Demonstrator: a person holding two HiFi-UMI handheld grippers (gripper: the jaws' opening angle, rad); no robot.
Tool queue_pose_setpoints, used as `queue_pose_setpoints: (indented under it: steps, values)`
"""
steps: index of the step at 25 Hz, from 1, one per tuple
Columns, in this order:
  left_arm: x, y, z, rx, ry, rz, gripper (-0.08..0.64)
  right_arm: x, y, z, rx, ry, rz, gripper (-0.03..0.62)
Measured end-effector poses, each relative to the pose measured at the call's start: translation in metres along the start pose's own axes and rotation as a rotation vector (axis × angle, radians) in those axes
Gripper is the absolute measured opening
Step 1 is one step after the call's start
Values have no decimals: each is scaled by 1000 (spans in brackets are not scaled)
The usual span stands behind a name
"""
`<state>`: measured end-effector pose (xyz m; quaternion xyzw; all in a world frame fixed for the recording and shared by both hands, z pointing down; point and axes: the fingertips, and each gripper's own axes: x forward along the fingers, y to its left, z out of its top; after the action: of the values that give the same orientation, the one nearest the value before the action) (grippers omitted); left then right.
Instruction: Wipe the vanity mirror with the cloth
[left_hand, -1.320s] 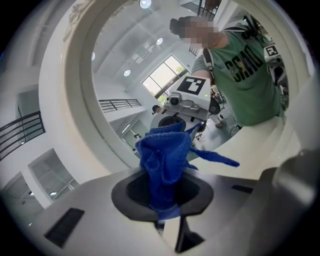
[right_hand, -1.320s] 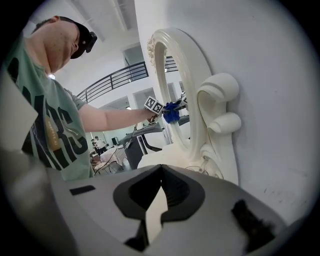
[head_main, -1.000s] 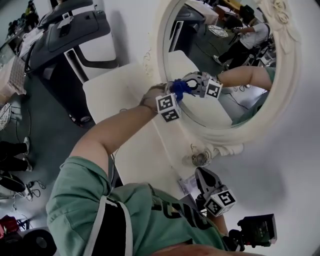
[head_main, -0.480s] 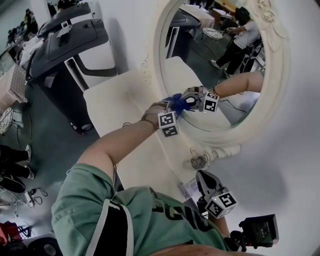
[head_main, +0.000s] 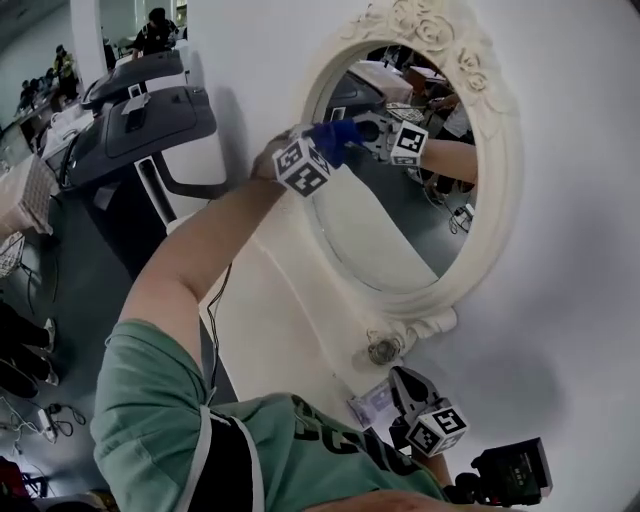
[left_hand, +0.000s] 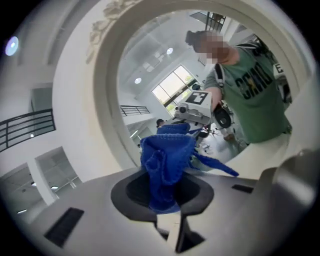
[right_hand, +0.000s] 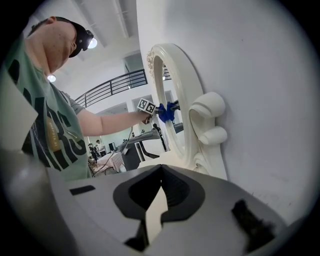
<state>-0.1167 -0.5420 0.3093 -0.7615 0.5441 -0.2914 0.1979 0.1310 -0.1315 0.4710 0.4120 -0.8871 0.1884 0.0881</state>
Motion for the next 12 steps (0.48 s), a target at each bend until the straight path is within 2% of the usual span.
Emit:
queue_pose_setpoints:
  steps: [2,4,7,12]
  values:
    - [-2,40,23,-11,-10,53,84,-4,1,1,2,-2,0,12]
    - [-2,59,40,-8,-7,66,84,-10,1,1,6,-6,0,12]
    - [0,62,58,-14,-7,48,84,-17,-1,1,12,-18,-1,12]
    - [5,65,55,-8,4,3,85,-17,-2,2,40,-39,2,12]
